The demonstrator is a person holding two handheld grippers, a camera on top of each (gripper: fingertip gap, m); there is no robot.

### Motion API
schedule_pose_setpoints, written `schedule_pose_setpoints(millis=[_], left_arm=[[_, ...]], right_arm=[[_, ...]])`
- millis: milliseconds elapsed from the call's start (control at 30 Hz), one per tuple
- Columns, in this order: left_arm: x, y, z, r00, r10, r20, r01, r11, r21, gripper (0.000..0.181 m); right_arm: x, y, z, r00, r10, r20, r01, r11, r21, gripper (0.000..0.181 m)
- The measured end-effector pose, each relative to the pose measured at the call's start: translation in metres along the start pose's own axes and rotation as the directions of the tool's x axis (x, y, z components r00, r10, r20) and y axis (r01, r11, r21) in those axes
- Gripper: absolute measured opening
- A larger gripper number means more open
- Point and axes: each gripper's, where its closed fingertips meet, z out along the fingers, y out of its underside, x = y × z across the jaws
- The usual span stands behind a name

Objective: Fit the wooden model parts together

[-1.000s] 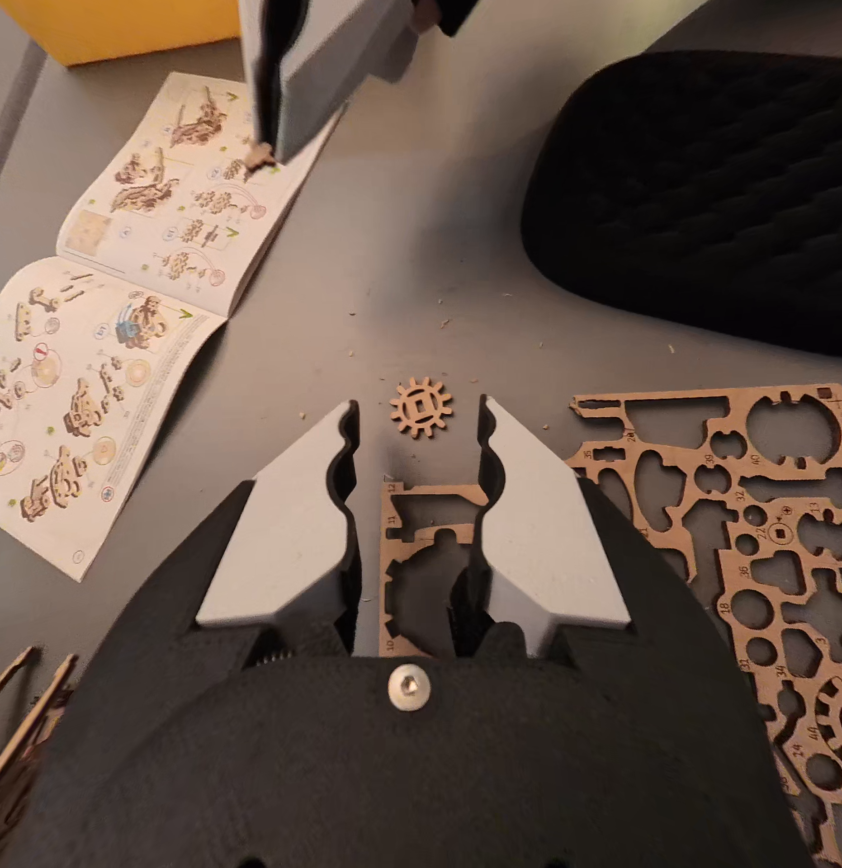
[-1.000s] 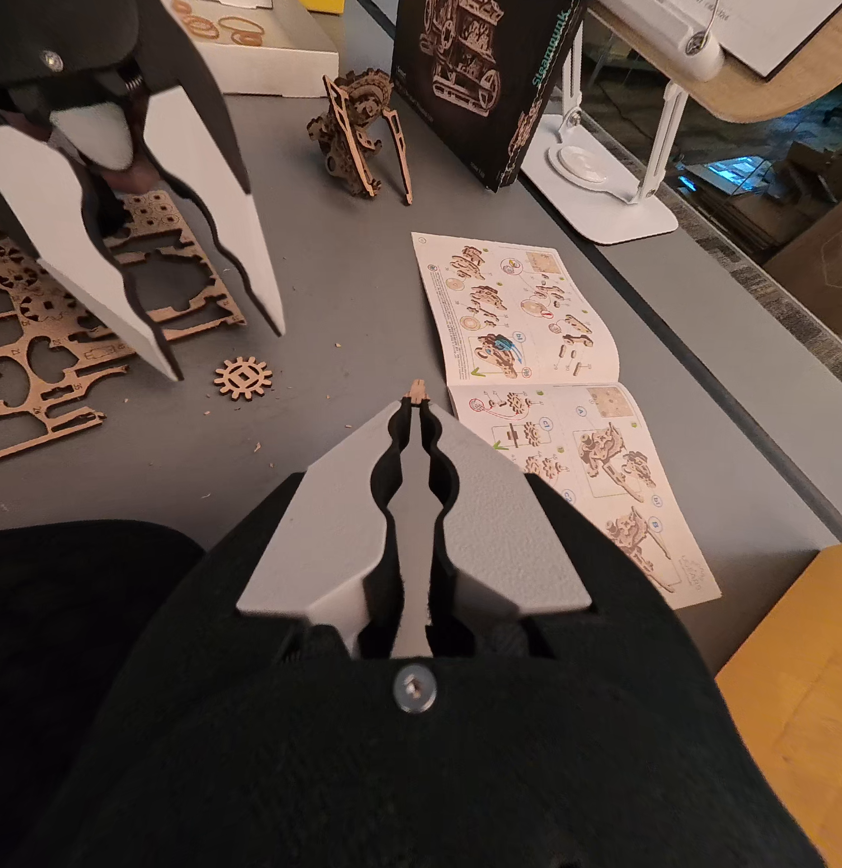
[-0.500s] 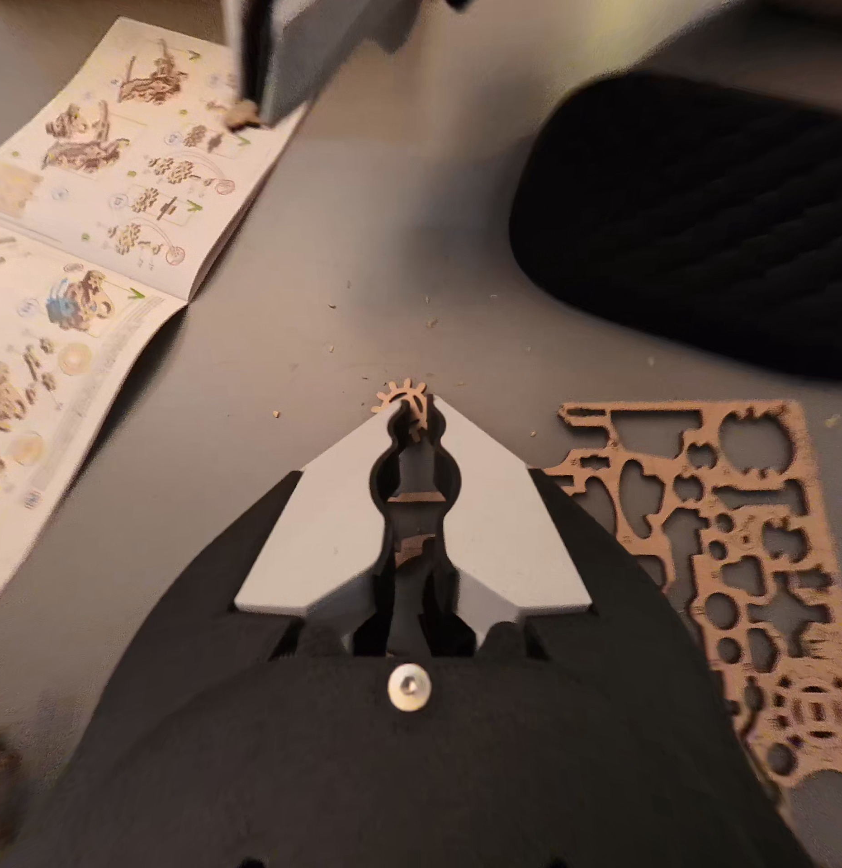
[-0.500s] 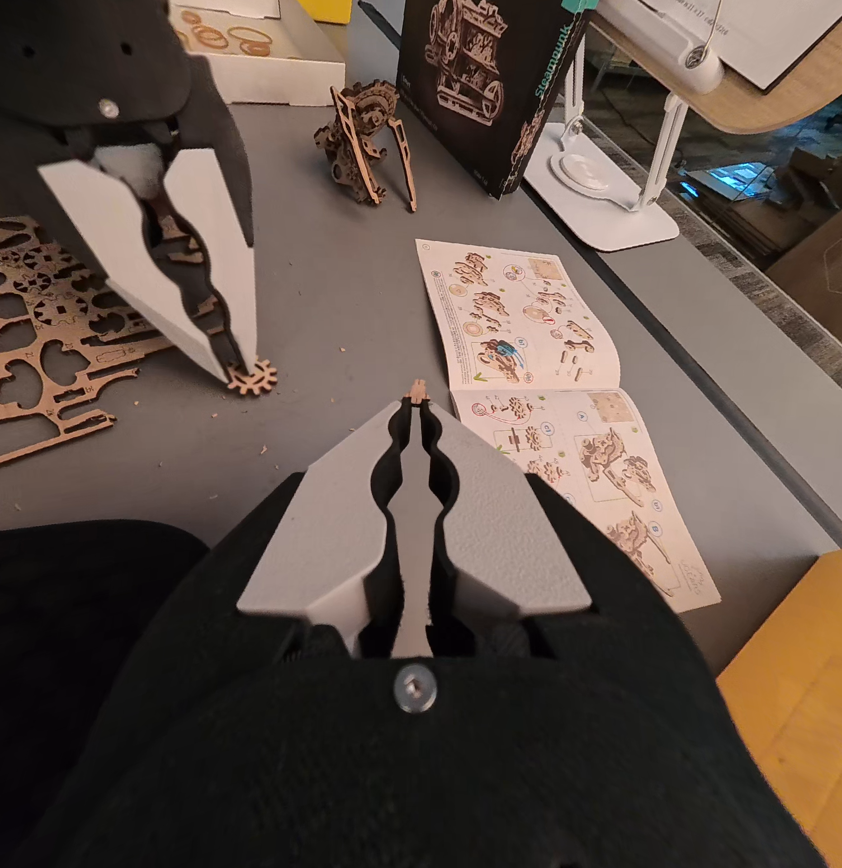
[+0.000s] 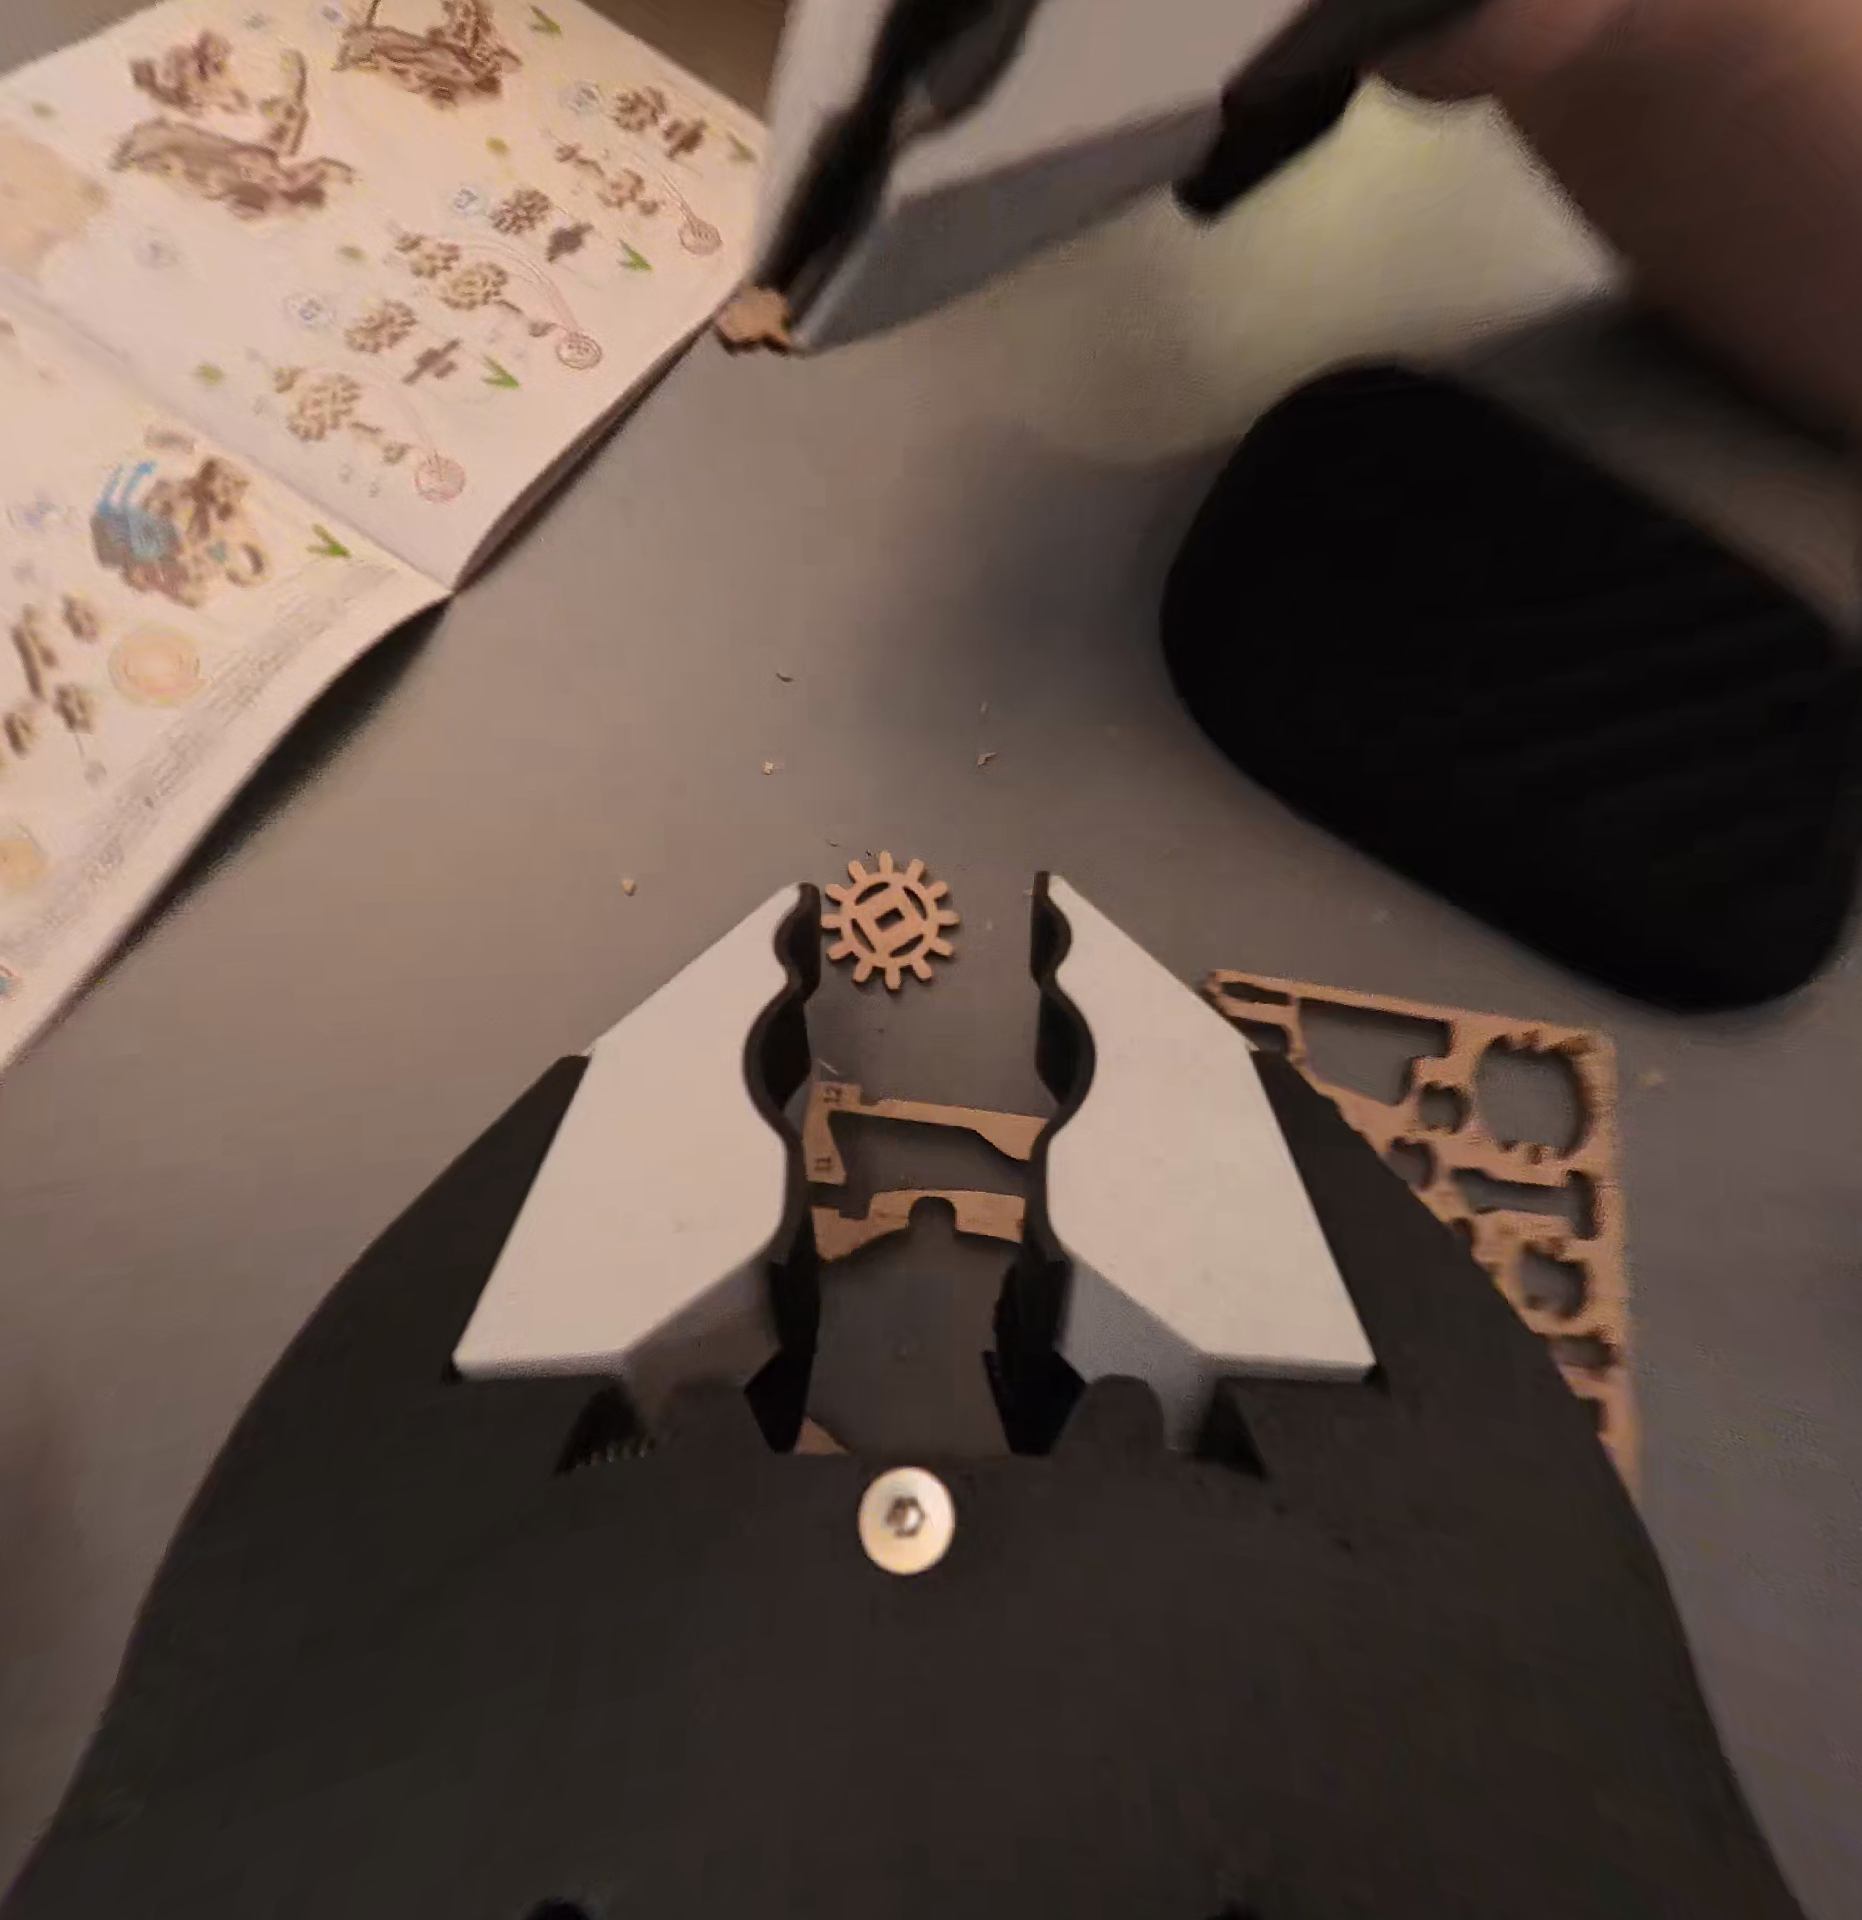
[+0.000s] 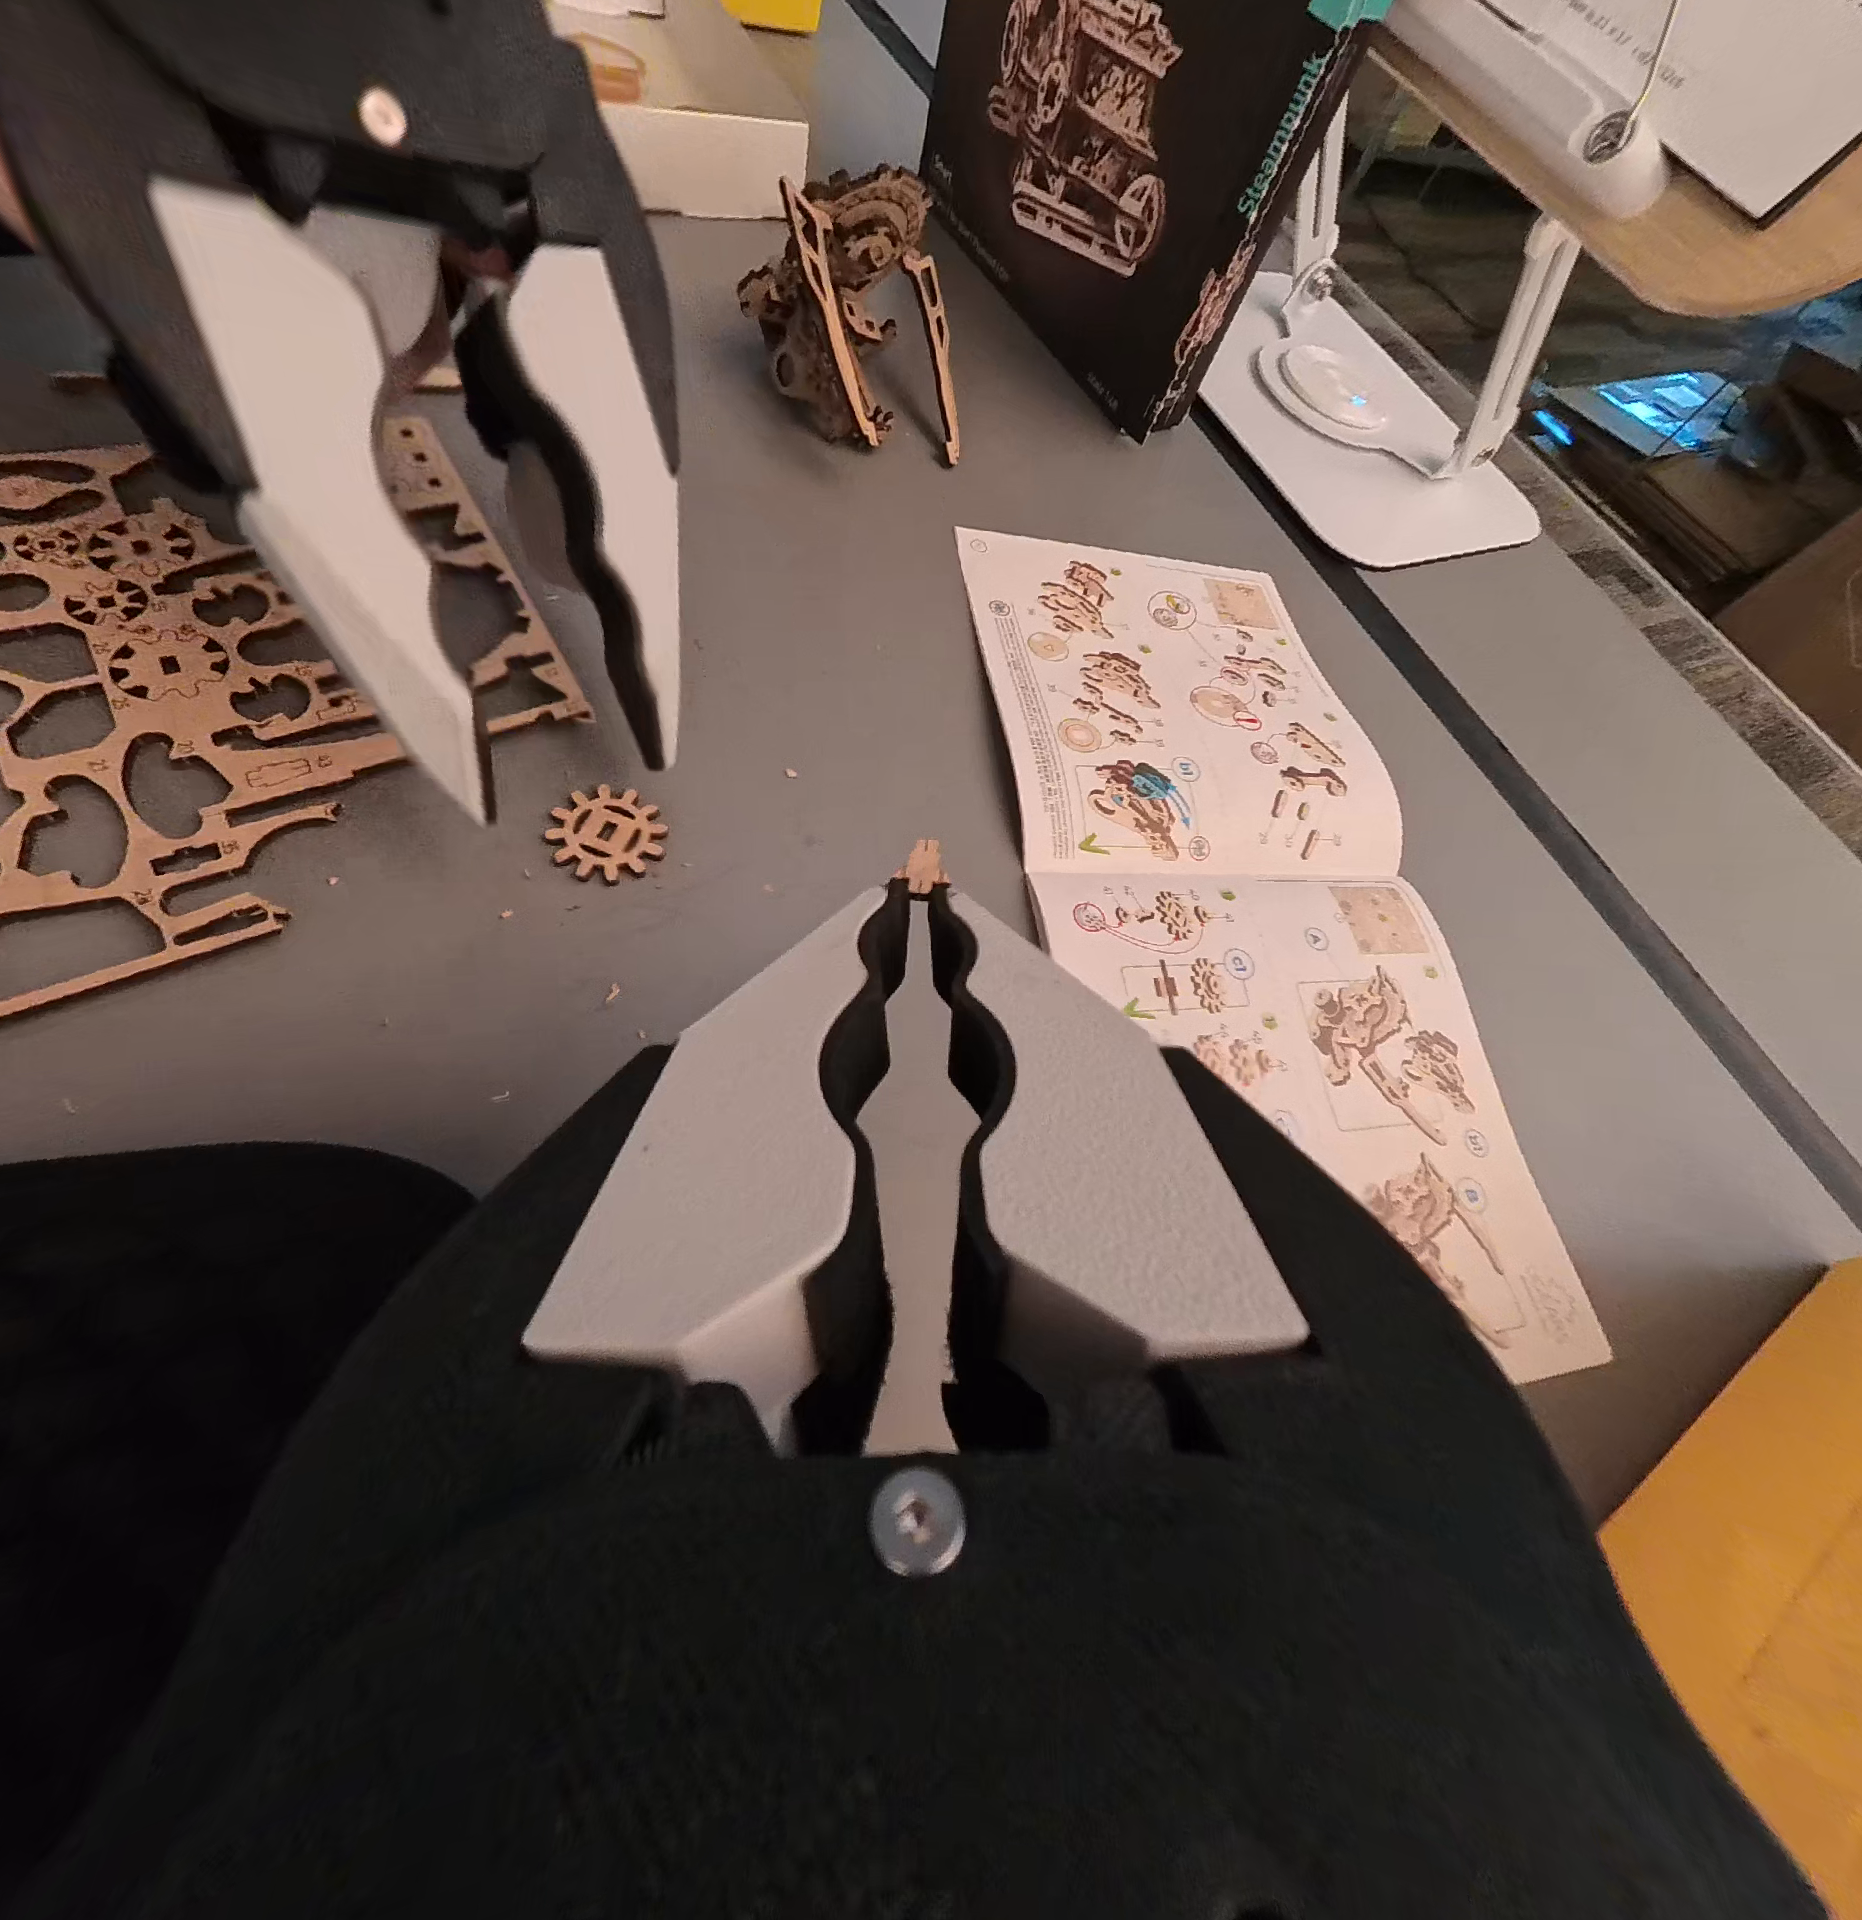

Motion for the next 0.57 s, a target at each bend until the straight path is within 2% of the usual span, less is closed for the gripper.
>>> schedule_pose_setpoints(millis=[67,167,267,367,467,533,567], left_arm=[[0.0,0.004,0.008,0.99,0.136,0.043,-0.132,0.989,-0.069,0.038],[-0.006,0.014,0.013,0.976,0.213,0.052,-0.202,0.967,-0.153,0.039],[-0.005,0.016,0.014,0.968,0.248,0.039,-0.242,0.962,-0.124,0.027],[-0.006,0.016,0.013,0.972,0.229,0.046,-0.224,0.969,-0.102,0.027],[-0.011,0.01,0.006,0.995,0.09,0.031,-0.089,0.995,-0.047,0.027],[-0.003,-0.007,-0.007,0.986,-0.123,-0.113,0.13,0.989,0.063,0.027],[0.005,-0.022,-0.019,0.937,-0.24,-0.254,0.278,0.953,0.123,0.026]], right_arm=[[0.004,-0.002,-0.004,1.0,0.001,-0.015,-0.001,1.0,0.006,0.002],[0.012,-0.007,-0.013,0.999,-0.002,-0.046,0.003,1.0,0.022,0.002],[0.02,-0.012,-0.022,0.997,0.004,-0.074,0.0,0.999,0.046,0.002],[0.028,-0.014,-0.028,0.995,0.022,-0.099,-0.015,0.998,0.066,0.002],[0.033,-0.013,-0.031,0.993,0.05,-0.105,-0.042,0.996,0.081,0.001],[0.033,-0.011,-0.029,0.993,0.059,-0.102,-0.051,0.995,0.083,0.001],[0.033,-0.01,-0.028,0.993,0.058,-0.101,-0.05,0.996,0.078,0.001]])
